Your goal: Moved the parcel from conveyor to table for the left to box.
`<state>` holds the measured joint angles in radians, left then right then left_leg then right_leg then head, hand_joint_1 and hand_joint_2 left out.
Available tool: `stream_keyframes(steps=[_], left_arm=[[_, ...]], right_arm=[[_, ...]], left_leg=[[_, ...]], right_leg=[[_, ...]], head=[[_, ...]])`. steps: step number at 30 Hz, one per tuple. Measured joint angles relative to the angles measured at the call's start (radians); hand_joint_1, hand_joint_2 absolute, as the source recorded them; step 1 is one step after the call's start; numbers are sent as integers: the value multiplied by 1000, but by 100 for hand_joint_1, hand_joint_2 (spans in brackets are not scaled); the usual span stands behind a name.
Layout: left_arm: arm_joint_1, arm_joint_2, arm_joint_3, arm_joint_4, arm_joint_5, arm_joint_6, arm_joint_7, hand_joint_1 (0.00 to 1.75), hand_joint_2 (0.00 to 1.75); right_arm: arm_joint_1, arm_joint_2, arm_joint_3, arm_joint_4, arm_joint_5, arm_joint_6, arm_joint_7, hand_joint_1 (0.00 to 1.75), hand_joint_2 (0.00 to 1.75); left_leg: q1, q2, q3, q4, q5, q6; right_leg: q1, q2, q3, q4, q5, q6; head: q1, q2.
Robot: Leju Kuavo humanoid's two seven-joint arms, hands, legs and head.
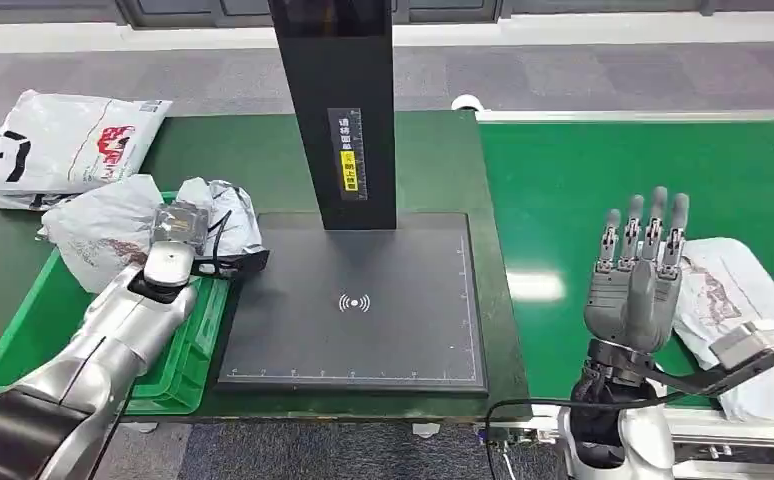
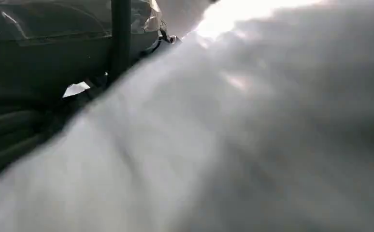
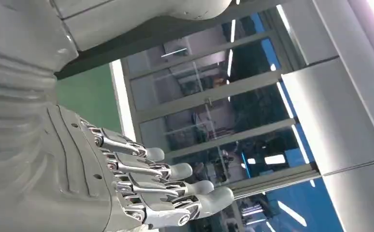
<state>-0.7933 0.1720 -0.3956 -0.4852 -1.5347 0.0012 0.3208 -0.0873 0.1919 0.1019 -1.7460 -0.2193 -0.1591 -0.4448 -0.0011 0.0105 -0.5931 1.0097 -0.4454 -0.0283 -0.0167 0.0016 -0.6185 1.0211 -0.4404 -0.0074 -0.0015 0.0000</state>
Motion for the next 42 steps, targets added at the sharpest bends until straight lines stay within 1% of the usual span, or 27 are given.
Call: stream_keyframes(steps=[12, 16, 18, 21, 23, 24, 26, 28, 30, 31, 32, 33, 35, 37, 38, 42], left_arm=[[16, 4, -12, 8, 0, -22, -13, 175, 175], [61, 22, -12, -34, 0, -19, 95, 175, 175], [81, 40, -12, -61, 0, 3, 176, 175, 175], [100, 63, -12, -95, 0, 85, 270, 175, 175], [104, 84, -11, -119, 0, 199, 324, 175, 175], [104, 93, -8, -134, 0, 281, 339, 175, 175], [102, 104, 10, -166, 0, 404, 347, 175, 175], [101, 115, 27, -195, 0, 448, 348, 175, 175], [102, 122, 39, -216, 0, 451, 349, 175, 175], [102, 124, 43, -225, 0, 452, 349, 75, 175], [103, 126, 44, -231, 0, 453, 351, 14, 175], [104, 129, 45, -237, 0, 459, 352, 2, 175], [108, 131, 53, -247, 0, 467, 344, 0, 175], [110, 131, 72, -249, 0, 444, 327, 0, 175], [111, 131, 81, -249, 0, 424, 314, 0, 0], [113, 119, 110, -245, 0, 413, 277, 0, 0]], right_arm=[[1, 1, -2, 0, 10, 13, 4, 0, 175], [1, 1, -3, 0, 19, 27, 20, 0, 175], [2, 1, -3, -1, 21, 30, 24, 0, 175], [10, 1, -5, -12, 23, 27, 35, 0, 175], [20, 1, -5, -27, 21, 15, 43, 0, 175], [23, 1, -5, -35, 19, 6, 49, 0, 175], [26, 1, -5, -42, 14, -8, 57, 0, 175], [26, 1, -5, -46, 13, -13, 59, 0, 175], [26, 1, -5, -48, 11, -16, 59, 0, 175], [26, 1, -5, -48, 11, -17, 59, 0, 175], [26, 1, -5, -48, 11, -18, 60, 0, 175], [26, 1, -5, -48, 11, -19, 60, 0, 175], [25, 1, -5, -48, 11, -22, 60, 0, 175], [25, 1, -5, -48, 11, -25, 61, 0, 175], [25, 1, -5, -48, 11, -28, 62, 0, 175], [27, 1, -5, -48, 10, -33, 54, 0, 175]], left_leg=[[-1, -1, 1, 0, 0, 0], [0, -1, 1, 0, 0, 0], [0, -1, 1, 0, 0, 0], [0, 1, 1, 0, 0, 0], [2, 1, 0, 0, 0, -1], [2, 0, -1, 0, 1, -2], [2, 0, -1, 0, 1, -2], [3, 0, -2, 0, 1, -2], [3, 0, -2, 0, 1, -2], [3, 0, -2, 0, 1, -2], [3, 0, -2, 0, 1, -2], [3, 0, -2, 0, 1, -2], [3, 0, -3, 0, 1, -2], [3, -1, -2, 0, 1, -2], [3, -1, -2, 0, 1, -2], [3, -1, -2, 0, 1, -2]], right_leg=[[0, -2, 1, 0, 0, 0], [0, -2, 2, 0, 0, 0], [0, -1, 2, 0, 0, 0], [0, 0, 0, 0, 0, 0], [1, 0, -2, 0, 0, -1], [1, 0, -2, 0, 1, -1], [2, 0, -2, 0, 0, -1], [2, 0, -2, 0, 0, -1], [2, 0, -2, 0, 0, -1], [2, 0, -2, 0, 0, -1], [2, 0, -2, 0, 0, -1], [2, 0, -2, 0, 0, -1], [2, 0, -2, 0, 0, -1], [2, 0, -2, 0, 0, -1], [2, 0, -2, 0, 0, -1], [2, -1, -3, 0, 0, -1]], head=[[0, 0], [0, 0], [0, 0], [0, 0], [0, 0], [0, 0], [0, 0], [0, 0], [0, 0], [0, 0], [0, 0], [0, 0], [0, 0], [0, 0], [0, 0], [0, 0]])
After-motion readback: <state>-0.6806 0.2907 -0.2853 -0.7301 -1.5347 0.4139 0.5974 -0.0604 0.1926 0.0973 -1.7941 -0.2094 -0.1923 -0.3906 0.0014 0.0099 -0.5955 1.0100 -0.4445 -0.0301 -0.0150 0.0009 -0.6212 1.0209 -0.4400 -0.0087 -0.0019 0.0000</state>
